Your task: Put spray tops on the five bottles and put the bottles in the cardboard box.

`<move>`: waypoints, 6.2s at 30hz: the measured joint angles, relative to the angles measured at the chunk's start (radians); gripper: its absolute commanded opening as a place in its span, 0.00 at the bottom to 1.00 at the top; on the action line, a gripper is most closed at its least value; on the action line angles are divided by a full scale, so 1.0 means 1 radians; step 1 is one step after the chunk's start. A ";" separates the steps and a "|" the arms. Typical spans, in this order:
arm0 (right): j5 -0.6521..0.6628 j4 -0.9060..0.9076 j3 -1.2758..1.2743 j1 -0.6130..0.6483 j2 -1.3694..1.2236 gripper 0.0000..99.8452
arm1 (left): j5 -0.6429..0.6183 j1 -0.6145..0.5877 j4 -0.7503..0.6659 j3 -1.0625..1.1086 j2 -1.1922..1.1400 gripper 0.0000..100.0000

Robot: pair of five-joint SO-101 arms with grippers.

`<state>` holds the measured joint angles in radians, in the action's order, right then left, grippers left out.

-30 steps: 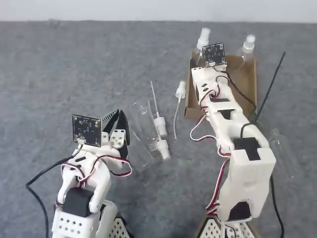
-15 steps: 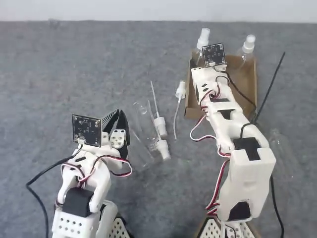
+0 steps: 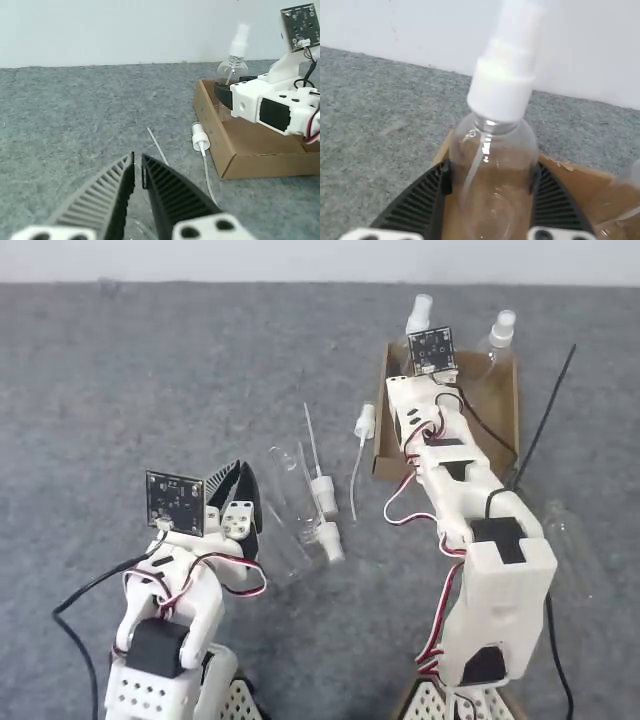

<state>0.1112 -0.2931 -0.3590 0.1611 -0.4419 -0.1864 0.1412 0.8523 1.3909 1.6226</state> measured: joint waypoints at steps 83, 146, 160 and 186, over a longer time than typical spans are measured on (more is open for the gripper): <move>0.462 1.685 0.074 -0.516 0.891 0.26 | 0.018 -0.003 0.009 -0.020 0.000 0.01; 0.738 1.244 -0.196 -0.738 0.358 0.02 | 0.273 0.158 0.084 -1.665 -2.282 0.22; 0.738 1.244 -0.196 -0.738 0.358 0.02 | 0.269 0.110 0.084 -1.811 -2.427 0.21; 0.738 1.244 -0.196 -0.738 0.358 0.02 | 0.259 0.114 0.261 -2.263 -2.725 0.08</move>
<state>0.8493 0.9513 -0.5554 -0.5769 -0.0844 0.0729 0.2547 1.1132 -0.8723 -1.1024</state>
